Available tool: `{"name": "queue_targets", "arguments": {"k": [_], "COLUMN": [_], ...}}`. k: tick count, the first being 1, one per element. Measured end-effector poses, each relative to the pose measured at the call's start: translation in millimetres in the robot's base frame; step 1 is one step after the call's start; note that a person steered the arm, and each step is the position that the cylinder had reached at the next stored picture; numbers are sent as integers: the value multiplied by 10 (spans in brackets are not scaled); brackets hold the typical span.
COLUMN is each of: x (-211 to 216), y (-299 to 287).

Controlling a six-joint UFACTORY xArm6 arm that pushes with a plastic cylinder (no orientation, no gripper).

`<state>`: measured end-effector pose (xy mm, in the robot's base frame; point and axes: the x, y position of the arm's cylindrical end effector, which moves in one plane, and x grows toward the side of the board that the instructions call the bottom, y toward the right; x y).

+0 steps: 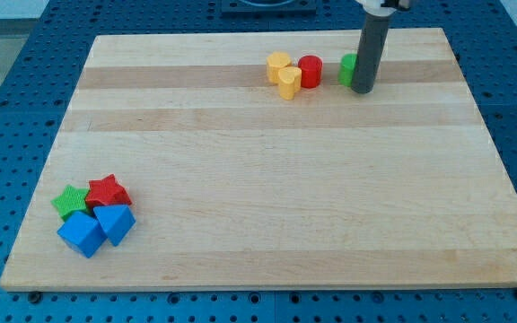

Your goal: Push the green circle along with the red star and yellow hexagon left a bit

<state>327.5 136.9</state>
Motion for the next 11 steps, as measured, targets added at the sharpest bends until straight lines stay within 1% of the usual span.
{"name": "queue_targets", "arguments": {"k": [1,2,3,4,5,8,11], "x": [0,0,-118,-118,-335,-342,-342], "y": [109,366,552,552,442,343,-55]}}
